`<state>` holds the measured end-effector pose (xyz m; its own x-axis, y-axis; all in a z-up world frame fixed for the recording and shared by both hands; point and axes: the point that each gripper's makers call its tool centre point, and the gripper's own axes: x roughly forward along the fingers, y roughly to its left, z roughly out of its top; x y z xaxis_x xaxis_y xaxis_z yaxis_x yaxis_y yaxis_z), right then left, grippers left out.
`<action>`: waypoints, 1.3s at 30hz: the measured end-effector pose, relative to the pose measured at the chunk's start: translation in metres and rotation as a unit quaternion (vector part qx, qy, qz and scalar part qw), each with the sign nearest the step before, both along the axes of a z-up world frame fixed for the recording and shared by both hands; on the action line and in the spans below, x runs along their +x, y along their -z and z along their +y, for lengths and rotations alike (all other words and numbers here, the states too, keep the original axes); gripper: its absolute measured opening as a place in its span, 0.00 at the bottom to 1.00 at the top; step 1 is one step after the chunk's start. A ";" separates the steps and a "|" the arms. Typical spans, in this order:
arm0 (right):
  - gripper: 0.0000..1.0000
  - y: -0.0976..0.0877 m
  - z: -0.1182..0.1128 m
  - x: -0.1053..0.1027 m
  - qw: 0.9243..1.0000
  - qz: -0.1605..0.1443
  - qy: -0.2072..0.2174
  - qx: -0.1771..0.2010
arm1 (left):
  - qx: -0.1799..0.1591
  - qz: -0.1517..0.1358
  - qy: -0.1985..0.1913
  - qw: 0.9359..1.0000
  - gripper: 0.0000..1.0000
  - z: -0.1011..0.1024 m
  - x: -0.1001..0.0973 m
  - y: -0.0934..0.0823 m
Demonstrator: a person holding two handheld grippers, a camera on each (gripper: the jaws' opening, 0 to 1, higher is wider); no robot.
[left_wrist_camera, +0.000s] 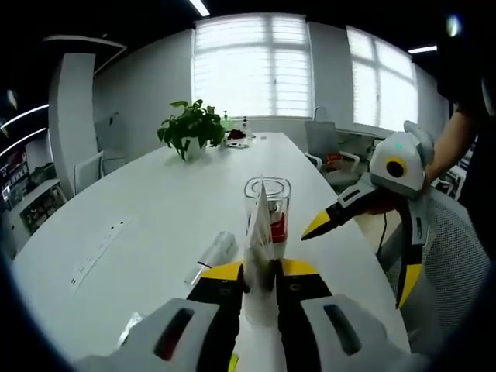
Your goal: Arrange the skincare products in the storage area until every visible bottle or jar stands upright without overlapping.
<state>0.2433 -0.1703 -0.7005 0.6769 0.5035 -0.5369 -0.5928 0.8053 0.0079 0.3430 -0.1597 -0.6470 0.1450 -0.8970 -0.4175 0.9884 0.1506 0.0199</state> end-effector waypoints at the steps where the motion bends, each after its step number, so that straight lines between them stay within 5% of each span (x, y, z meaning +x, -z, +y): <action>1: 0.99 0.000 0.000 0.000 1.000 0.000 0.000 0.000 | 0.001 0.000 0.000 1.000 0.19 0.000 0.000 0.000; 20: 0.99 -0.013 0.007 0.000 1.000 -0.014 -0.005 0.011 | 0.024 0.025 -0.049 0.998 0.43 0.034 -0.006 0.002; 23: 0.99 -0.019 0.011 -0.001 1.000 -0.020 -0.009 0.014 | 0.051 0.054 -0.072 0.995 0.47 0.046 -0.014 0.009; 39: 0.99 -0.026 0.018 -0.015 1.000 -0.016 -0.014 0.020 | 0.044 0.081 -0.156 0.983 0.74 0.102 -0.042 0.005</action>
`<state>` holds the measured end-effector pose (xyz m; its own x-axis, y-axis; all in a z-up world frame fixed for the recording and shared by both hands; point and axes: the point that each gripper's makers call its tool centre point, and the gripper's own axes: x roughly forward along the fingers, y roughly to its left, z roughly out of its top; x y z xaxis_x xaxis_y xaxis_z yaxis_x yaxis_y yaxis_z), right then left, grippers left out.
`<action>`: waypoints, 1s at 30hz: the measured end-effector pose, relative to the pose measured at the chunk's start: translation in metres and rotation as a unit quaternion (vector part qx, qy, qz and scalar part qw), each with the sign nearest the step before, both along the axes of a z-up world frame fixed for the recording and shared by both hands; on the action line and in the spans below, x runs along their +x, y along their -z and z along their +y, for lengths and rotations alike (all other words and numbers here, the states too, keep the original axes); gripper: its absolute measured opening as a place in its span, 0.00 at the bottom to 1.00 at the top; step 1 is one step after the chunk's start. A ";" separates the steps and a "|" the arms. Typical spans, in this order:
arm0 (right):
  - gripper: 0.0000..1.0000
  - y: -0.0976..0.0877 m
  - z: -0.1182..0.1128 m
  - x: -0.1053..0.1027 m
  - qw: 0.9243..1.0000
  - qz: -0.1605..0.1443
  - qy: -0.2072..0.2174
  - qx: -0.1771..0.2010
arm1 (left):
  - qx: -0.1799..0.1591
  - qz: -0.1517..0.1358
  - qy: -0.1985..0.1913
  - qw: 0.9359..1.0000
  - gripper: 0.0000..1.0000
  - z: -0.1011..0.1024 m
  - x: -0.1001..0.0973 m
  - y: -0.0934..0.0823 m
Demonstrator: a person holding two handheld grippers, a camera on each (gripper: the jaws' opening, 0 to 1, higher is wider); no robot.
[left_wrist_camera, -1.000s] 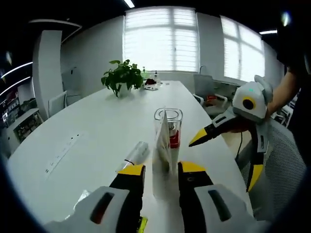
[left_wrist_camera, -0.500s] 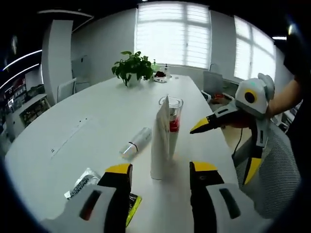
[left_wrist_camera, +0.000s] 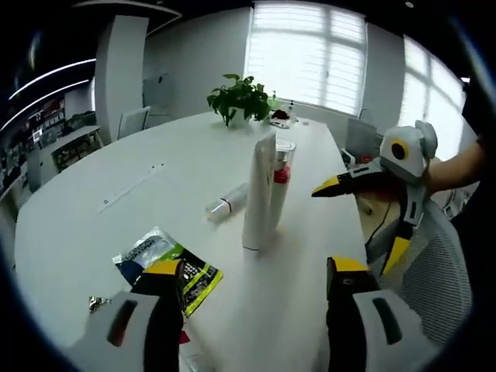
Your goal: Arrange the skincare products in the storage area until every visible bottle or jar stands upright without overlapping.
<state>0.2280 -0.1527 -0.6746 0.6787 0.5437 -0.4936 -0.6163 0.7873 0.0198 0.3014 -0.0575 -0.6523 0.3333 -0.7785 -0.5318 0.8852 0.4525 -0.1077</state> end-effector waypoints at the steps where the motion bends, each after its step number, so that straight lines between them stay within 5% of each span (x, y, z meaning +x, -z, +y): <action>1: 0.99 0.000 0.000 0.000 1.000 0.000 -0.001 0.000 | 0.000 0.003 -0.006 1.000 0.76 0.002 -0.002 0.000; 8: 0.99 -0.002 0.002 -0.004 1.000 0.000 -0.007 -0.004 | -0.004 0.015 -0.047 0.999 0.89 0.027 -0.014 0.008; 30: 0.99 -0.003 0.006 -0.015 1.000 -0.008 -0.025 -0.017 | -0.011 0.058 -0.153 0.986 0.99 0.083 -0.076 0.024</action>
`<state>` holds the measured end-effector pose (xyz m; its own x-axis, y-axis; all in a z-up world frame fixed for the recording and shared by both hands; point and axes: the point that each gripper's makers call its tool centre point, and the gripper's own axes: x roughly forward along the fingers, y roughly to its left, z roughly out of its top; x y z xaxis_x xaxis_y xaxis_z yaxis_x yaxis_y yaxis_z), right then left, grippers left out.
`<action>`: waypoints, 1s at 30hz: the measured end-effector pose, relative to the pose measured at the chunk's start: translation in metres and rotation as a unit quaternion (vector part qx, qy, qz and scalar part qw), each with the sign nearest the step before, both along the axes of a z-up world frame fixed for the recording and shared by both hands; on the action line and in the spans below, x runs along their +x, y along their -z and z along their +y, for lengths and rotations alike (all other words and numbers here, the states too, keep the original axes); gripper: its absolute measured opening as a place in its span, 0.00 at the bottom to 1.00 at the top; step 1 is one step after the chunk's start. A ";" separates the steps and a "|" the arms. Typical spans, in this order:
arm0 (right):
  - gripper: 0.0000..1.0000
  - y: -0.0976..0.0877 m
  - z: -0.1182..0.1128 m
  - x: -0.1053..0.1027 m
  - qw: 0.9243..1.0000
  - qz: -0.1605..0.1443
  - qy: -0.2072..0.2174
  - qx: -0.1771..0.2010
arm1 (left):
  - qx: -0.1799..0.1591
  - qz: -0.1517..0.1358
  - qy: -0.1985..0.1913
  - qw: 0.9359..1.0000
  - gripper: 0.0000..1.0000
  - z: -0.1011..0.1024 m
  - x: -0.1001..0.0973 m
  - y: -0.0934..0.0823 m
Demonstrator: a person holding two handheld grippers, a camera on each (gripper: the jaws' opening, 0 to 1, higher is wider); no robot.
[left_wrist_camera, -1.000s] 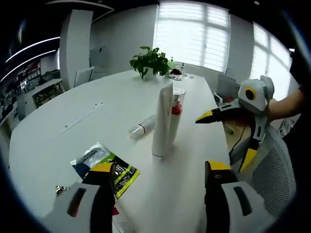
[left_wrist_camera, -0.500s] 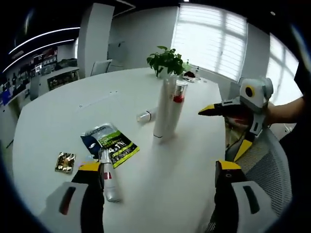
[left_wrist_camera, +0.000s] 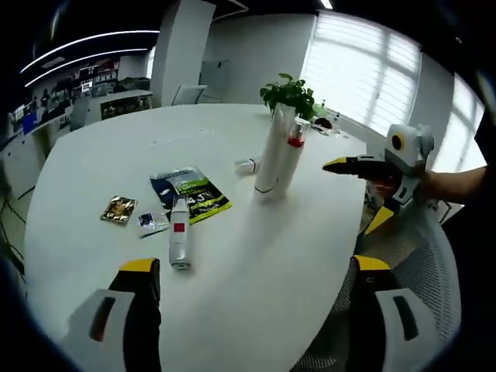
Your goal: Arrange the skincare products in the storage area until every visible bottle or jar stands upright without overlapping.
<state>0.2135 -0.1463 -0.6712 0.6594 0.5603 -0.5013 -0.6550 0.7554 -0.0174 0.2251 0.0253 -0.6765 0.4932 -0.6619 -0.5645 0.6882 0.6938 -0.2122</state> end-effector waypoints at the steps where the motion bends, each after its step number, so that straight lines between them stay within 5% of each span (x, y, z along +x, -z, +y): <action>1: 0.99 0.000 0.000 0.001 1.000 0.000 0.000 0.000 | 0.000 0.002 -0.003 1.000 0.99 0.002 -0.002 0.001; 9: 0.99 0.002 -0.001 0.001 1.000 0.001 0.001 -0.003 | -0.006 0.007 -0.044 0.999 0.99 0.019 -0.012 0.002; 30: 0.99 0.006 -0.005 0.003 1.000 0.001 0.009 -0.013 | 0.006 0.017 -0.065 0.998 0.98 0.041 -0.037 0.016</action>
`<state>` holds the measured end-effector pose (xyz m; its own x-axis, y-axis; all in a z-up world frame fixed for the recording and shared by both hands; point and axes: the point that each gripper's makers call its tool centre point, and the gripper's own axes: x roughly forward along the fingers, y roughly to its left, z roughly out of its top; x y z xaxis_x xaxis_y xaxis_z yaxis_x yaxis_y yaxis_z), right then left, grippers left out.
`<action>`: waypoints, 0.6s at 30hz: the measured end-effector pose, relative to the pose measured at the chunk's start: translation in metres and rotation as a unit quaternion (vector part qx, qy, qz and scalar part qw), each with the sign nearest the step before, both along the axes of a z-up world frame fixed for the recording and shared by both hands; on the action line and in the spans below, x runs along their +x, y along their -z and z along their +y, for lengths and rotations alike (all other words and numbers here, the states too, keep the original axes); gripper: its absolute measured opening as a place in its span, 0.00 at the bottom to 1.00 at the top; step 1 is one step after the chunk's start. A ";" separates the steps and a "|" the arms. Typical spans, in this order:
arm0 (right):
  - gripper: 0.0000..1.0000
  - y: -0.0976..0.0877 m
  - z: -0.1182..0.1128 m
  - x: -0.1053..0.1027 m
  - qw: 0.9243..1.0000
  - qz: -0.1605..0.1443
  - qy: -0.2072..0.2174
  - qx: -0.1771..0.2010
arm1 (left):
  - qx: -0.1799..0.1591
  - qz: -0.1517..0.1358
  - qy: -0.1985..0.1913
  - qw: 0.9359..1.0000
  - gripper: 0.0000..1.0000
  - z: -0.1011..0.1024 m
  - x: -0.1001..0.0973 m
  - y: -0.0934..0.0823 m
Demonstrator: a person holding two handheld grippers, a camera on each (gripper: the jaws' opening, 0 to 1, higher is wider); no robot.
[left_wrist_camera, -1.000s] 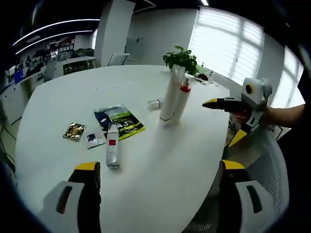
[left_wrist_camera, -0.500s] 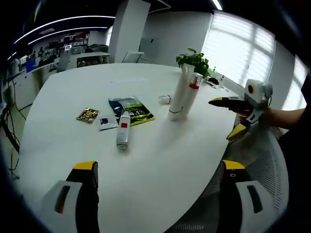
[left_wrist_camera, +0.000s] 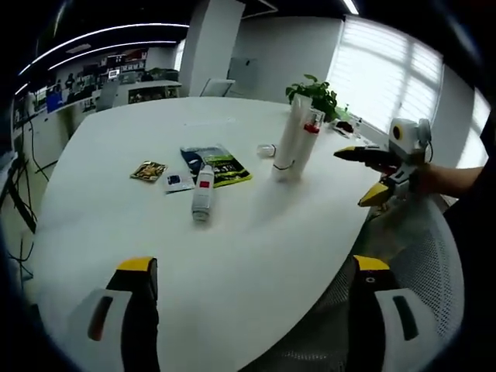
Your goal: Arrange the skincare products in the storage area until every visible bottle or jar stands upright without overlapping.
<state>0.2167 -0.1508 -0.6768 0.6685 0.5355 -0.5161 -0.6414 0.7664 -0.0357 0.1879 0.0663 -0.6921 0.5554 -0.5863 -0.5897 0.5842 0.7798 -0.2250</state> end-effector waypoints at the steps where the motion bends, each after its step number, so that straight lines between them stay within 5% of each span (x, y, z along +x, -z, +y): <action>1: 0.99 0.000 0.000 0.000 1.000 0.000 0.000 -0.001 | 0.000 0.000 -0.001 1.000 0.97 0.001 0.000 0.001; 18: 0.96 0.002 -0.004 -0.001 1.000 0.007 0.002 -0.010 | 0.014 0.000 0.006 1.000 0.96 0.006 -0.003 0.010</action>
<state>0.2158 -0.1552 -0.6792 0.6626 0.5228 -0.5363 -0.6396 0.7676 -0.0419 0.1852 0.0720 -0.7017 0.5483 -0.5761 -0.6062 0.5936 0.7787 -0.2032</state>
